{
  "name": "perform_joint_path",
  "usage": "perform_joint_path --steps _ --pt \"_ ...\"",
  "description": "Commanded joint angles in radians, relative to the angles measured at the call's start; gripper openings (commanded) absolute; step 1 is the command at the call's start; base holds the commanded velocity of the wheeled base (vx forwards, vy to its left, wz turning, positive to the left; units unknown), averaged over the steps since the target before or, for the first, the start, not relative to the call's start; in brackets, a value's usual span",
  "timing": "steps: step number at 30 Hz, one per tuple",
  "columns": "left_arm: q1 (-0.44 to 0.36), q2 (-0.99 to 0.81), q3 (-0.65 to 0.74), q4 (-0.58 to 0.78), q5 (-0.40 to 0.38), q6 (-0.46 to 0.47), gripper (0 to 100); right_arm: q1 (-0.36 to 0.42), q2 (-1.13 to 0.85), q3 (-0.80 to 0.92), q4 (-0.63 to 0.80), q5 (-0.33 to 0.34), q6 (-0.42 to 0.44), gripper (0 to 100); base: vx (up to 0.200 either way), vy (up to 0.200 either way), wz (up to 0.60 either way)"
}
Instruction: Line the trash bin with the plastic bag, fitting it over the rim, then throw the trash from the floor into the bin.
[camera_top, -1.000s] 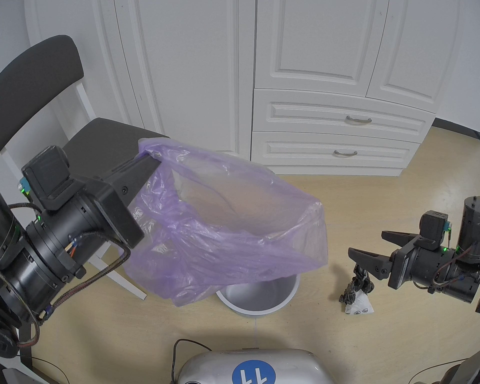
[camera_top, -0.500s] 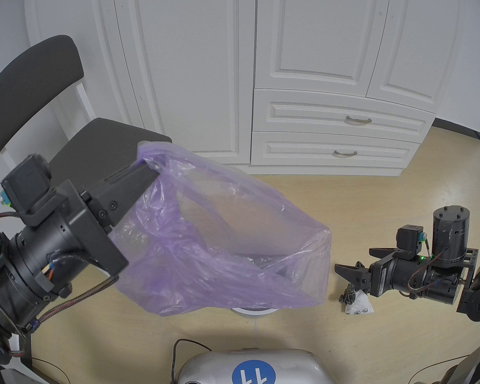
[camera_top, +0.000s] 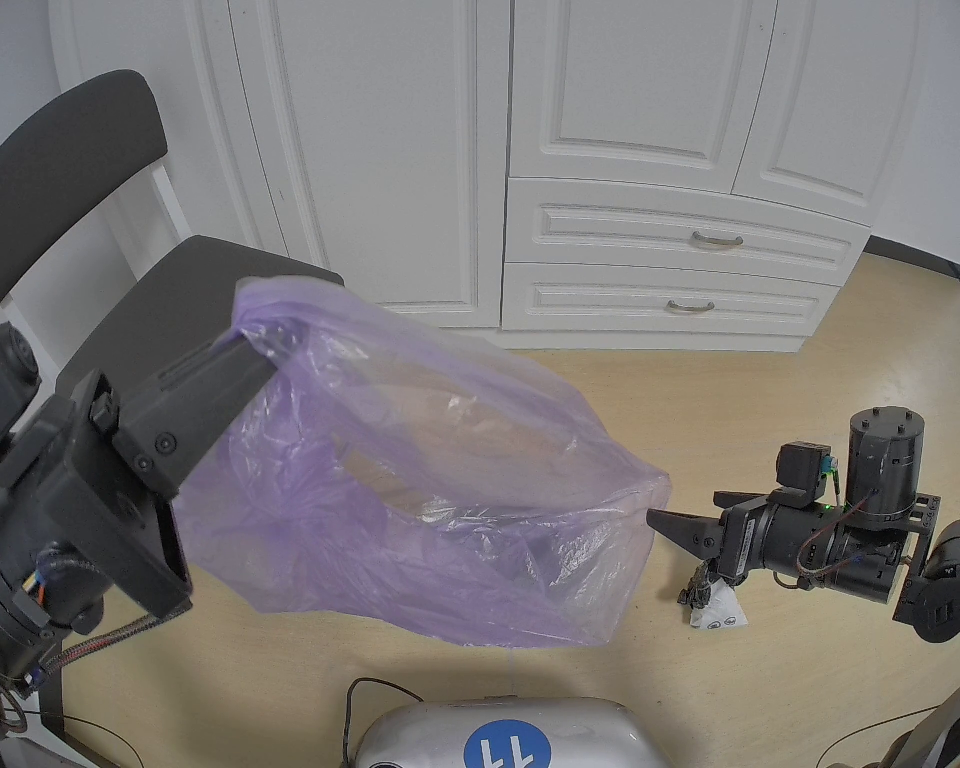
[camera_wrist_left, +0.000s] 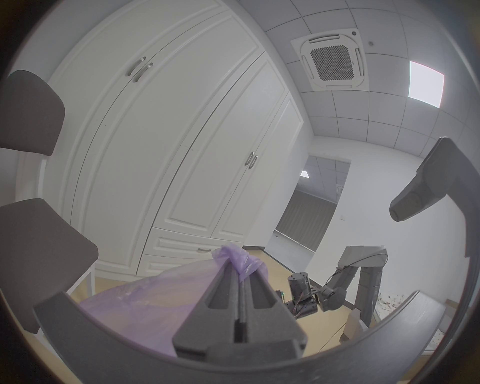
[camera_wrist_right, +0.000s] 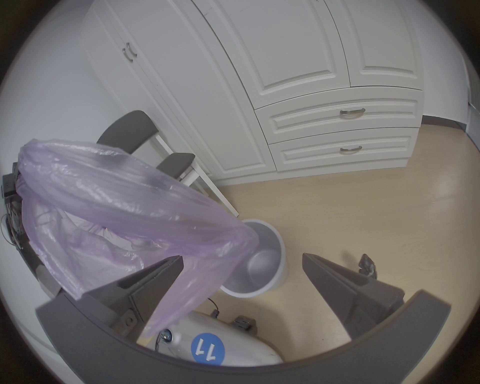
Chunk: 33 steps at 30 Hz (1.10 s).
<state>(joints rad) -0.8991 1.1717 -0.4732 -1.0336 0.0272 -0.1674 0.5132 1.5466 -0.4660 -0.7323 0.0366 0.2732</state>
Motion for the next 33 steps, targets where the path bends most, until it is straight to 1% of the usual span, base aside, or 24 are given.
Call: perform_joint_path --steps 1,4,6,9,13,16,20,22,24,25,30,33 --pt "-0.006 -0.004 0.005 -0.02 -0.003 -0.001 0 0.013 0.069 0.003 -0.052 0.005 0.024 100 0.0 0.0 0.0" --pt "-0.007 -0.006 0.005 -0.022 -0.003 -0.001 0 0.013 0.107 0.0 -0.11 -0.004 0.026 100 0.0 0.0 0.0" --pt "-0.007 -0.007 0.005 -0.022 -0.003 -0.001 0 0.013 0.145 0.001 -0.202 -0.014 0.055 100 0.0 0.0 0.0" --pt "-0.017 -0.007 0.005 -0.022 -0.003 -0.001 0 0.019 0.182 0.004 -0.298 -0.032 0.083 100 0.0 0.0 0.0" --pt "-0.043 -0.012 0.005 -0.023 -0.003 0.0 0 0.021 0.225 0.009 -0.375 -0.057 0.083 100 0.0 0.0 0.0" --pt "-0.044 -0.02 0.007 -0.023 -0.003 0.0 0 0.021 0.24 0.032 -0.415 -0.055 0.078 100 0.0 0.0 0.0" --pt "-0.049 -0.041 0.013 -0.023 -0.004 0.002 0 0.011 0.287 0.089 -0.573 -0.027 0.075 100 0.0 0.0 0.0" --pt "-0.064 -0.05 0.018 -0.023 -0.021 0.002 0 0.007 0.314 0.119 -0.67 -0.004 0.075 100 0.0 0.0 0.0" --pt "-0.064 -0.052 0.019 -0.022 -0.023 0.003 0 0.007 0.317 0.122 -0.677 -0.001 0.075 100 0.0 0.0 0.0" --pt "-0.066 -0.07 0.031 -0.023 -0.052 0.003 0 -0.01 0.374 0.164 -0.838 0.039 0.07 100 0.0 0.0 0.0" --pt "-0.066 -0.09 0.038 -0.022 -0.067 0.005 0 -0.032 0.406 0.193 -0.838 0.078 0.06 100 0.0 0.0 0.0" --pt "-0.066 -0.098 0.042 -0.022 -0.069 0.005 0 -0.033 0.411 0.193 -0.838 0.083 0.058 100 0.0 0.0 0.0"
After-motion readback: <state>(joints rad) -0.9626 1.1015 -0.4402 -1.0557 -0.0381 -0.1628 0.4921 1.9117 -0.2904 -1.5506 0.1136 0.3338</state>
